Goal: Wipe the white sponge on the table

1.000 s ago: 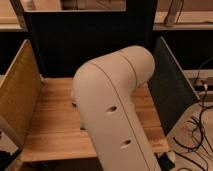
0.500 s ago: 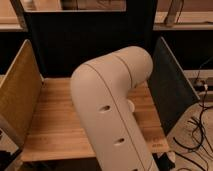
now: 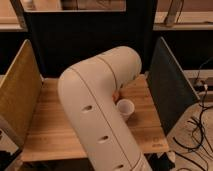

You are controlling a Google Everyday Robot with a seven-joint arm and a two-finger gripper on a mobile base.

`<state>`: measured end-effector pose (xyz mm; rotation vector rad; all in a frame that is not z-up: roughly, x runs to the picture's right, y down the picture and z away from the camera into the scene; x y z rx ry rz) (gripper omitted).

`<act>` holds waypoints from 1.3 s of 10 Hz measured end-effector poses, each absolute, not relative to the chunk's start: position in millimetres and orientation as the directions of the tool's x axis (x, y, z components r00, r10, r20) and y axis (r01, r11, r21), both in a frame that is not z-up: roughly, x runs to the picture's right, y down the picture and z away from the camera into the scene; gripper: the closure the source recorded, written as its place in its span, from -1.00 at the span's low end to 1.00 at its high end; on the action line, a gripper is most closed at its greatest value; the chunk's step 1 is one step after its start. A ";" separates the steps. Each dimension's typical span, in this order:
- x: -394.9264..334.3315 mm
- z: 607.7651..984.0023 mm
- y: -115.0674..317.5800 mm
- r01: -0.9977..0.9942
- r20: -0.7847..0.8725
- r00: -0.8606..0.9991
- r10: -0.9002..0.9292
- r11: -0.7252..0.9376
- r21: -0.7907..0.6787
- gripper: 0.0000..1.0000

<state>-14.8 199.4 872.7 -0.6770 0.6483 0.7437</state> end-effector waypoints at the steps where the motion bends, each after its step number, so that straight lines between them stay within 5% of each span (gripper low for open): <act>1: -17.2 877.3 194.6 -0.774 -0.722 0.569 0.394 0.554 -0.307 0.78; 5: -55.3 889.2 179.9 -0.757 -0.656 0.617 0.435 0.556 -0.344 0.78; 13: -96.3 844.5 209.8 -0.700 -0.571 0.707 0.418 0.528 -0.481 0.78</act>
